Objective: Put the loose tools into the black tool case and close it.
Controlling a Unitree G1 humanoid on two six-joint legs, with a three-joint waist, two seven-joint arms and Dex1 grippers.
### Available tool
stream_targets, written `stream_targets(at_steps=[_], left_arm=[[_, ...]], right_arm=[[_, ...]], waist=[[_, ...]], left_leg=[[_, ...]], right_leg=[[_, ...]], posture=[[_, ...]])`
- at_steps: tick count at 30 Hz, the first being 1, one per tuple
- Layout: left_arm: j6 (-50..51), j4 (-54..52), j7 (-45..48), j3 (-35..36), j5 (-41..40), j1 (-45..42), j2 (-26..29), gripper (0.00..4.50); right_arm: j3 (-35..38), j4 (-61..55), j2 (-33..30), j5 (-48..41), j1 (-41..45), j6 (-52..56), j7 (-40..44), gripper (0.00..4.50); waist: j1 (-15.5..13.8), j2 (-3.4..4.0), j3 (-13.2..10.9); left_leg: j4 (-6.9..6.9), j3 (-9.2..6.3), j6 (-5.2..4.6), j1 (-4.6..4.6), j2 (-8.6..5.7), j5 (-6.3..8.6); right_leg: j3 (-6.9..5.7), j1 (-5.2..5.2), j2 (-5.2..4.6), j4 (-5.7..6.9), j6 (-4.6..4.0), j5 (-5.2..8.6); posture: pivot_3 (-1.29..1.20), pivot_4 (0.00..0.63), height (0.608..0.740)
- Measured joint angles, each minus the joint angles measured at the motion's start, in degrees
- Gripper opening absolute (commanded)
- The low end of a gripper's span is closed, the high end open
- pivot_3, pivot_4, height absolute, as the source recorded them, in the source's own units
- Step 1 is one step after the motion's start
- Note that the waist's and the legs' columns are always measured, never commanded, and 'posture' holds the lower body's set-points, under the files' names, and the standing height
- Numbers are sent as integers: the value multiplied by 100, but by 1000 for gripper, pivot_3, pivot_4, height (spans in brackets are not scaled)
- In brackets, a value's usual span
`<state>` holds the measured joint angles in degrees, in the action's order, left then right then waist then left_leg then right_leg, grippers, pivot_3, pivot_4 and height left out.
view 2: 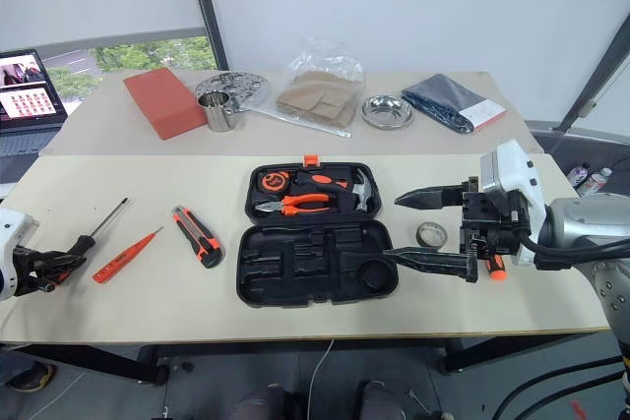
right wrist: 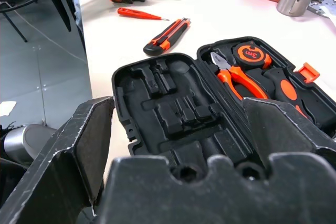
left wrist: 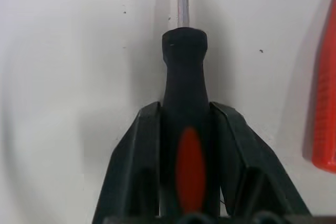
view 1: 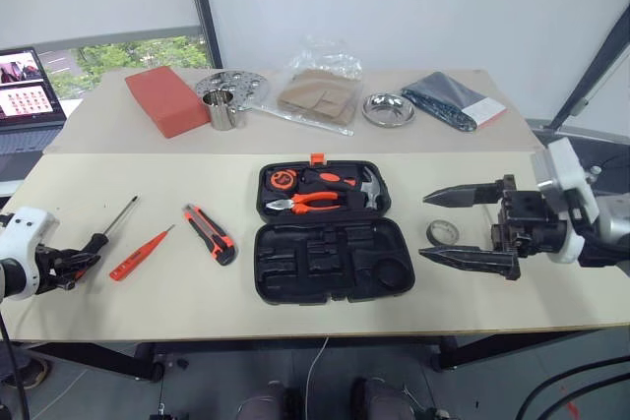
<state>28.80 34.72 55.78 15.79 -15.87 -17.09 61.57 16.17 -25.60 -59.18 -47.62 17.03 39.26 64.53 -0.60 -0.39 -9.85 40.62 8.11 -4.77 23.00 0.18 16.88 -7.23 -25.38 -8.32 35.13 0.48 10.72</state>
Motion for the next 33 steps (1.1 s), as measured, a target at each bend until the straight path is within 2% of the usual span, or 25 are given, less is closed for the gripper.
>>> stream_targets(at_steps=[4,9,11,13,15,19,22,27,29,32,33], left_arm=[[-9,-308,264,-4,-70,-265,-1,928],[191,-1883,932,-172,-682,-1171,-85,928],[495,-2918,1304,-862,-940,-1894,-511,928],[531,-3325,1457,-1382,-943,-2108,-749,928],[405,-3308,1612,-2167,-581,-2403,-1137,928],[355,-2777,1781,-3499,97,-3081,-2021,928],[-14,-2303,2026,-4010,602,-3352,-2126,928],[-431,-1616,2140,-4182,995,-3403,-2384,928],[-511,-1486,2183,-4194,1076,-3460,-2485,1954],[-491,-1408,2282,-4176,1124,-3513,-2535,2887],[-474,-1401,2317,-4161,1121,-3521,-2588,3340]], right_arm=[[6,6,-51,37,-229,30,-3,4500],[96,-1,-115,49,-443,105,-69,4500],[210,-39,-121,166,-663,106,-154,4500],[241,-81,-121,233,-729,103,-221,4500],[352,-145,-99,271,-967,104,-364,4500],[577,-440,39,295,-1344,107,-620,4500],[756,-605,151,281,-1530,128,-835,4500],[927,-782,195,234,-1675,144,-1052,4500],[977,-854,215,214,-1764,144,-1140,4500],[1018,-877,263,182,-1825,144,-1233,4500],[1032,-877,263,170,-1832,144,-1246,4500]], waist=[[-30,-20,-3],[-64,-41,0],[-112,-39,1],[-87,-37,2],[-40,-37,2],[1,-42,-1],[51,-41,-1],[-9,-41,-2],[-27,-42,-2],[-35,-41,-2],[-46,-41,-2]], left_leg=[[13,-4,0,23,0,0],[21,-10,-2,26,-18,-1],[24,-7,-11,18,-33,-7],[22,6,-16,10,-34,-9],[23,10,-62,1,-30,-35],[25,10,-61,5,-11,-43],[23,15,-61,-7,4,-43],[36,7,-63,6,15,-42],[48,-3,-68,19,15,-40],[56,-5,-74,23,16,-37],[61,-5,-75,24,15,-37]], right_leg=[[-14,-11,1,6,0,-2],[-21,5,7,2,9,-7],[-17,23,11,1,31,-13],[0,24,22,-4,34,-14],[3,32,51,-7,37,-12],[14,23,78,-7,64,5],[21,23,86,-4,50,2],[20,17,84,-5,29,-7],[16,14,80,-8,18,-14],[17,14,78,-6,17,-15],[16,15,78,-5,17,-15]], posture=[[0,150,734],[0,150,734],[0,150,734],[0,150,734],[0,150,734],[0,150,734],[0,150,734],[0,150,734],[0,150,734],[0,150,734],[0,150,734]])
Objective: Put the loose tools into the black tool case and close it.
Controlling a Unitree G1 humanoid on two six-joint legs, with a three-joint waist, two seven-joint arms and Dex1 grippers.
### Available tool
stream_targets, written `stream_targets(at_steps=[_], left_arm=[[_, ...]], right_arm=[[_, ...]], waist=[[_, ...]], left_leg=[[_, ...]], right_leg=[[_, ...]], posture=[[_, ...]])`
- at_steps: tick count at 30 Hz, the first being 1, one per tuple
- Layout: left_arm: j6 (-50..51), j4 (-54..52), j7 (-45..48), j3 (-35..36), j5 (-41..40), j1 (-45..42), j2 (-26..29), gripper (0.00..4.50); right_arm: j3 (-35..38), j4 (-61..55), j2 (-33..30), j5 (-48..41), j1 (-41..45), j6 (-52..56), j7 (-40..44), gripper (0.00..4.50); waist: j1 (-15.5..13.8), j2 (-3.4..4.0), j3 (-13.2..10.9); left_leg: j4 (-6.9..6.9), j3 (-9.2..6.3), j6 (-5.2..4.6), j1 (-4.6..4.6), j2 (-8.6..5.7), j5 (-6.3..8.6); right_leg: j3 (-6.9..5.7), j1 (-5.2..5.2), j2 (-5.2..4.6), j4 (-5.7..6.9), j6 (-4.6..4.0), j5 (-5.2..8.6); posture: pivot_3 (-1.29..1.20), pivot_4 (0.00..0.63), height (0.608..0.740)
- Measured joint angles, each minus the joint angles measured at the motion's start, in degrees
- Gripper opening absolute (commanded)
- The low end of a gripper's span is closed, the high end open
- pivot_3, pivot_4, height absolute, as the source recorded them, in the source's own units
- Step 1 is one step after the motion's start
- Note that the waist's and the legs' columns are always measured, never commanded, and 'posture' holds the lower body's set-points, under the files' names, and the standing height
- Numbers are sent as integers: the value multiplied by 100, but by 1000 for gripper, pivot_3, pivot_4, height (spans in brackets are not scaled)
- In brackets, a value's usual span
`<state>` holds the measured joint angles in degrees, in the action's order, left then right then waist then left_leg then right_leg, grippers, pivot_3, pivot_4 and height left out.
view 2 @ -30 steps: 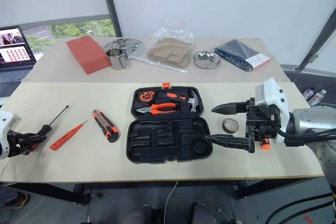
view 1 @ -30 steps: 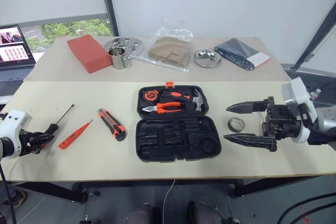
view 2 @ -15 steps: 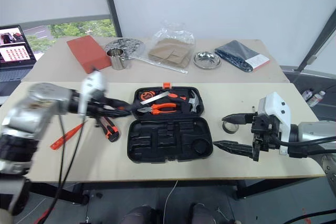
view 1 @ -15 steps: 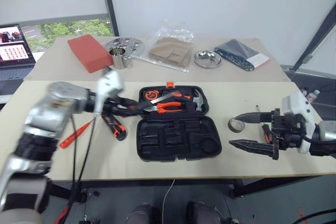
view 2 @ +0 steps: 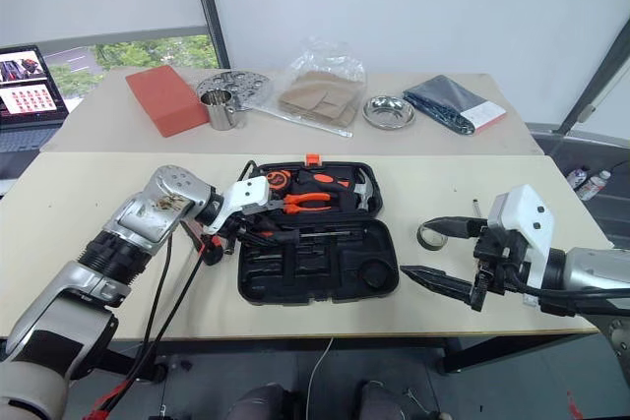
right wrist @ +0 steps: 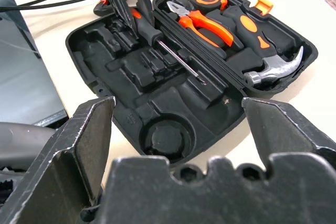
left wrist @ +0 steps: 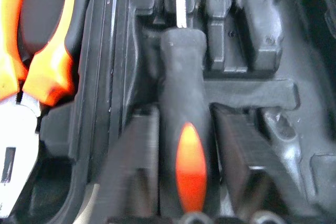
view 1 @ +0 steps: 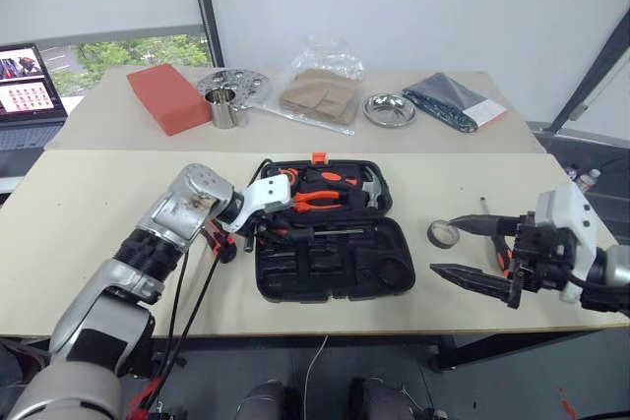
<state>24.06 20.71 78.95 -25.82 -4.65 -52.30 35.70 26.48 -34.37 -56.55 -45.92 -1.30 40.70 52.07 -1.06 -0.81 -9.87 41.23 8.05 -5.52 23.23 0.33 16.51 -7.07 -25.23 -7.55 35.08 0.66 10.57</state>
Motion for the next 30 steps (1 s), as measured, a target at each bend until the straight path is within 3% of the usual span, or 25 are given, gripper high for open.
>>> stream_targets(at_steps=[2,5,15,22,30], left_arm=[[64,1,16,29,-17,-44,-117,3985],[221,0,-5,198,-54,-185,-207,3641],[62,510,-290,295,170,-332,-638,49],[-1080,765,-457,-69,853,-421,-805,49],[-1189,815,-303,33,928,-341,-826,49]], right_arm=[[17,-1,0,-38,-5,0,-25,4500],[18,-5,3,-42,-25,0,-35,4500],[7,43,133,-34,-10,-9,-64,4500],[27,65,250,-41,-5,-8,-231,4500],[422,16,386,49,-576,-10,-311,4500]], waist=[[-31,0,0],[-51,0,0],[-66,-1,0],[-154,8,59],[-134,34,106]], left_leg=[[10,-5,-2,6,2,0],[26,-6,-8,12,7,3],[39,-6,-17,16,9,8],[42,-7,-43,-10,9,26],[43,-5,-57,-8,5,35]], right_leg=[[-3,0,0,2,-2,-2],[-2,0,1,3,-1,-5],[-4,4,5,6,-2,-8],[-3,31,-14,-1,1,-10],[-2,31,-31,-2,11,-15]], posture=[[0,150,734],[0,150,734],[0,150,734],[0,150,734],[0,150,734]])
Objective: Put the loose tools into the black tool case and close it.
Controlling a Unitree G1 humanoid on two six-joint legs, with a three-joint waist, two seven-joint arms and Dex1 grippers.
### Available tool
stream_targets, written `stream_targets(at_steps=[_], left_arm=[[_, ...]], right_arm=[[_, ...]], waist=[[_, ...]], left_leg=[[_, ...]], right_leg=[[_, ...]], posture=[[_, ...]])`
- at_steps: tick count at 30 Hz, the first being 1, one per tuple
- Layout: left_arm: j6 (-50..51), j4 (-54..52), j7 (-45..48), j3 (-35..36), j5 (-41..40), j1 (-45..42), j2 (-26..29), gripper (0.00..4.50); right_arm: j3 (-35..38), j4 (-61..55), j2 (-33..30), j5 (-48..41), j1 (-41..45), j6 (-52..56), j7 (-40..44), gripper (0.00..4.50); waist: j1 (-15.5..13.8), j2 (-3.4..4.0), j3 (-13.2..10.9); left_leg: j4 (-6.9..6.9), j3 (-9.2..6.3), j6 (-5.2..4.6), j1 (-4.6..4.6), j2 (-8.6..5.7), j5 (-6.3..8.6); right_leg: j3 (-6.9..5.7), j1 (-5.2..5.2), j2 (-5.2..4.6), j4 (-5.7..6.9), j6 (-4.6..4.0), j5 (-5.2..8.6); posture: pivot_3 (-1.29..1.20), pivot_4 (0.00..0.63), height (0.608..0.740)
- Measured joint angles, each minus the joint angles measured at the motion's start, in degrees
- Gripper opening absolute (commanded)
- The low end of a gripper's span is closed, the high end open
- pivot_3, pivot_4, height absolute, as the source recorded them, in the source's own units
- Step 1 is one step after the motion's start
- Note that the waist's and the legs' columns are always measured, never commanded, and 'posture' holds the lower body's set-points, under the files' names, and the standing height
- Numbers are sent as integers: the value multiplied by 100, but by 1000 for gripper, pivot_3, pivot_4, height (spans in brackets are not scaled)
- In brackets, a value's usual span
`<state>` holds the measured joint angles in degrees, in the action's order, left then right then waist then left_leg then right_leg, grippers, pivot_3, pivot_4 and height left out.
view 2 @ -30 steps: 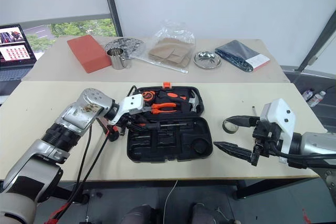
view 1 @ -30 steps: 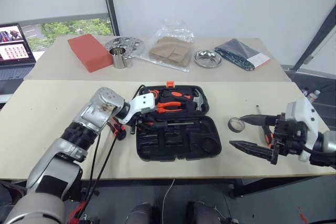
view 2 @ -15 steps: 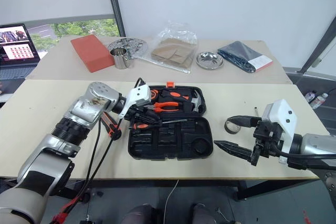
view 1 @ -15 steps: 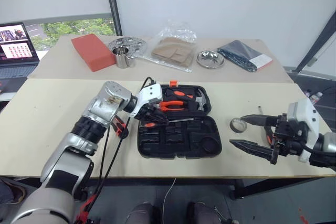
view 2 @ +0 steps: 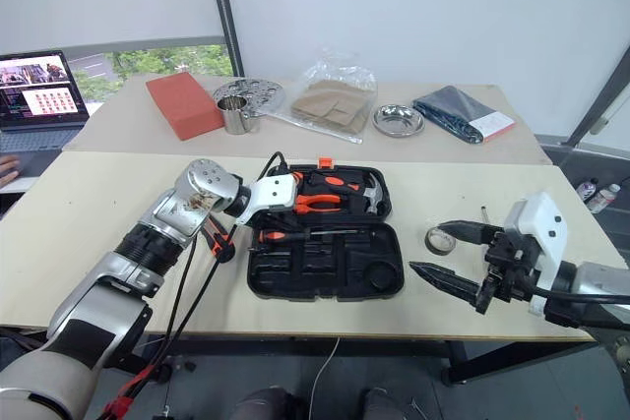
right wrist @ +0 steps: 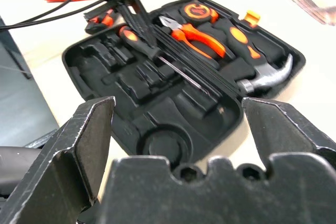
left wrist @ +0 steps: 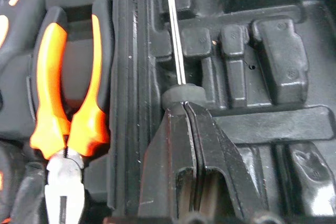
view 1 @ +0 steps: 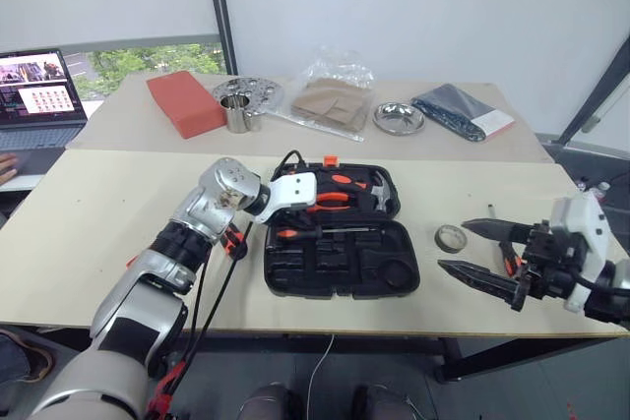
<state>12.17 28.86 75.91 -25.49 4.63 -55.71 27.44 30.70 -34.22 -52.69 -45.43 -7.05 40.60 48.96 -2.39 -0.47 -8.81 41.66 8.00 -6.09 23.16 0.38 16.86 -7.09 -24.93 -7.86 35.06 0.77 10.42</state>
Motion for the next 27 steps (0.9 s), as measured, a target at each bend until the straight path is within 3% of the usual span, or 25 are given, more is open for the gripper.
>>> stream_targets(at_steps=[8,13,27], left_arm=[[-451,312,147,-80,270,-135,-127,49],[-1019,776,-117,-159,520,-236,-316,49],[-819,757,-53,129,472,-138,-440,49]], right_arm=[[226,231,155,265,-323,-55,-101,4500],[228,231,168,331,-338,-114,-97,4500],[217,94,202,257,-339,-116,-131,4500]], waist=[[-11,31,27],[-40,51,40],[-40,65,49]], left_leg=[[1,4,-10,-8,-5,6],[1,-2,-44,-57,-14,68],[0,-4,-38,-69,-36,73]], right_leg=[[-1,12,4,-6,8,5],[0,55,-51,-17,54,35],[2,60,-70,-26,84,23]], posture=[[0,150,734],[0,150,734],[0,150,734]])
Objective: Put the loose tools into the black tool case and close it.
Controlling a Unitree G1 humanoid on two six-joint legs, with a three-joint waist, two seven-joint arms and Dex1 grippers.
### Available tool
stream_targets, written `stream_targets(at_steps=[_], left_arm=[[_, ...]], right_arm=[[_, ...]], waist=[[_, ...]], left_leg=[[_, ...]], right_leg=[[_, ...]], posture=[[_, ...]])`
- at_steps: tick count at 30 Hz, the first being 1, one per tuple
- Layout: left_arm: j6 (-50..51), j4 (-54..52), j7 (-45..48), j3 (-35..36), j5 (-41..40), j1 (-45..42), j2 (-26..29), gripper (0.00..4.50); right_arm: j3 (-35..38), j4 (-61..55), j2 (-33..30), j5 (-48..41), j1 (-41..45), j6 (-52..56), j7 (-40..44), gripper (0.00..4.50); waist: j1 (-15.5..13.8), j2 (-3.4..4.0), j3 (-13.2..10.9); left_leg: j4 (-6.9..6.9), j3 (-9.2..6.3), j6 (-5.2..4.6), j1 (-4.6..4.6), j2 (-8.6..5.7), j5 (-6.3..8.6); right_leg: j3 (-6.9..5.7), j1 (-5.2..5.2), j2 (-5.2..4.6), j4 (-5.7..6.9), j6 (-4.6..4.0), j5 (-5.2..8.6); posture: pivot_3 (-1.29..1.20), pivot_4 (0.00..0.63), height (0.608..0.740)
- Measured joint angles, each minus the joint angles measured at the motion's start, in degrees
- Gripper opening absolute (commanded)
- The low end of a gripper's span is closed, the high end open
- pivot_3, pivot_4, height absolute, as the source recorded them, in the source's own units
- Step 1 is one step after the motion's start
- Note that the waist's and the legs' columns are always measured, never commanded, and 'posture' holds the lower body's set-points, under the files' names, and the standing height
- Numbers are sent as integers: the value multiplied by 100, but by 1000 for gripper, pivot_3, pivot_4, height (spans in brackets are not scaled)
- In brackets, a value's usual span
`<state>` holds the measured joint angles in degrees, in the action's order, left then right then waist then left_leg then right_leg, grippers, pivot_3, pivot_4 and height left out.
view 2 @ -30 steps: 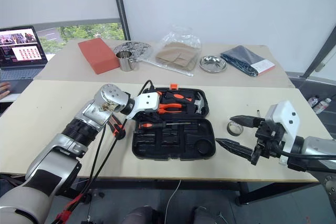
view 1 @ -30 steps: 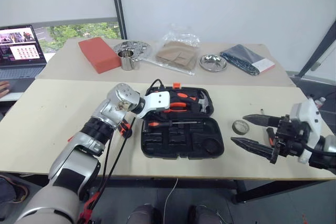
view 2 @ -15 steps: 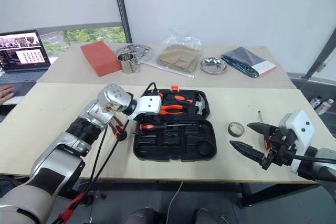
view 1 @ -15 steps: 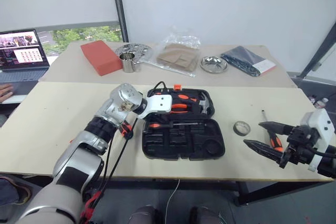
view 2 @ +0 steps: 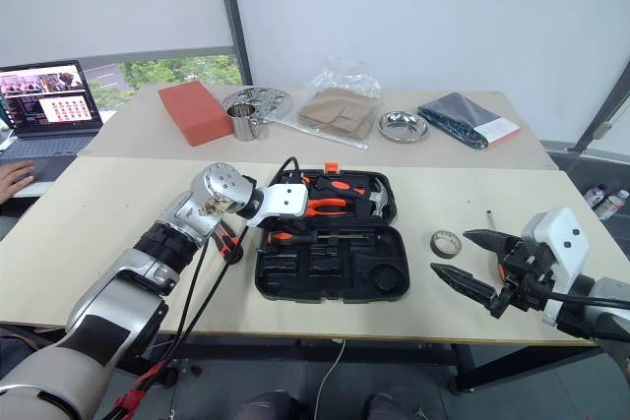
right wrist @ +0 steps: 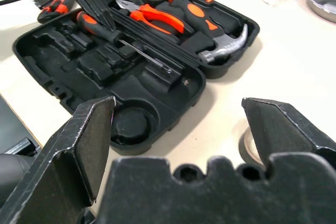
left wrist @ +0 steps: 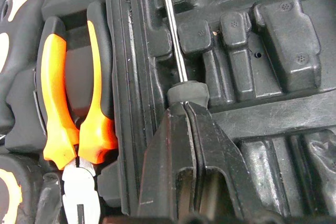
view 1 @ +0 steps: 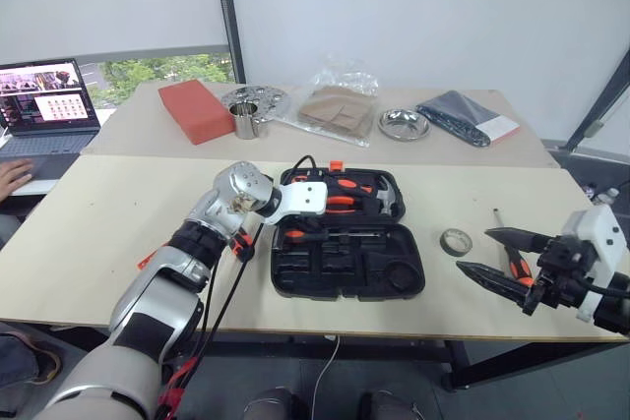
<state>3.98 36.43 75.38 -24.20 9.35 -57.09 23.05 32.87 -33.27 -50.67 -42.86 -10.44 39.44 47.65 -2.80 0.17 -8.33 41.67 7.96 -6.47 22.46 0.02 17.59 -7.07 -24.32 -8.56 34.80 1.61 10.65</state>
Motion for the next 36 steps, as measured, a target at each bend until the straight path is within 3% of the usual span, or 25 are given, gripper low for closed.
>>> stream_targets(at_steps=[3,5,8,9,13,14,21,25,28,30,36], left_arm=[[668,-269,348,439,-600,169,81,731],[1372,-796,720,835,-1280,305,263,1525],[2146,-1662,1097,1514,-2115,324,794,2697],[2305,-1852,1152,1642,-2282,324,912,2784],[2917,-2532,1379,1857,-2889,440,1188,4322],[3022,-2674,1430,1849,-3006,523,1219,4471],[3258,-3434,1338,1719,-3428,818,1170,4471],[3262,-3571,1126,1718,-3553,829,1120,4471],[3321,-3565,1096,1707,-3618,840,1207,4500],[3331,-3562,1096,1686,-3638,840,1242,4500],[3238,-3555,1058,1647,-3633,855,1338,4500]], right_arm=[[149,-32,0,-61,-27,44,-38,4500],[397,-76,0,-123,-160,153,-119,4500],[805,-121,68,-128,-436,362,-353,4500],[876,-118,97,-120,-501,416,-438,4500],[929,-35,396,126,-689,588,-983,4500],[865,54,470,247,-665,587,-1150,4500],[198,1509,1086,1115,181,402,-2143,4500],[-198,2377,1249,1378,522,246,-2216,4500],[-472,2841,1518,1551,768,-105,-2174,3925],[-547,2973,1560,1594,884,-244,-2166,3084],[-694,3050,1740,1732,947,-624,-2150,1192]], waist=[[49,-7,-8],[71,-23,-24],[102,-28,-28],[104,-28,-28],[94,-26,-30],[100,-26,-30],[222,-20,-35],[240,-15,-37],[256,-10,-39],[288,-10,-39],[331,-10,-39]], left_leg=[[1,1,4,64,-3,-35],[8,0,6,118,-5,-56],[4,-5,14,115,-4,-62],[3,-4,15,110,-5,-61],[-2,-8,17,96,-17,-59],[-2,-7,33,91,-17,-50],[-2,-4,86,76,-14,-37],[-5,-3,65,72,-5,-68],[-10,-1,58,71,-3,-80],[-11,1,58,70,-1,-80],[-21,3,66,65,4,-82]], right_leg=[[0,-47,3,7,2,-5],[-1,-98,18,24,-37,-30],[-13,-90,52,22,-29,-24],[-13,-83,55,21,-25,-20],[1,-58,55,9,31,17],[7,-57,54,6,39,23],[21,-59,48,24,12,5],[23,-61,69,30,1,9],[25,-62,84,30,-7,14],[27,-61,91,27,-6,14],[31,-61,96,25,-8,16]], posture=[[0,150,734],[0,150,734],[0,150,734],[0,150,734],[0,150,734],[0,150,734],[0,150,734],[0,150,734],[0,150,734],[0,150,734],[0,150,734]])
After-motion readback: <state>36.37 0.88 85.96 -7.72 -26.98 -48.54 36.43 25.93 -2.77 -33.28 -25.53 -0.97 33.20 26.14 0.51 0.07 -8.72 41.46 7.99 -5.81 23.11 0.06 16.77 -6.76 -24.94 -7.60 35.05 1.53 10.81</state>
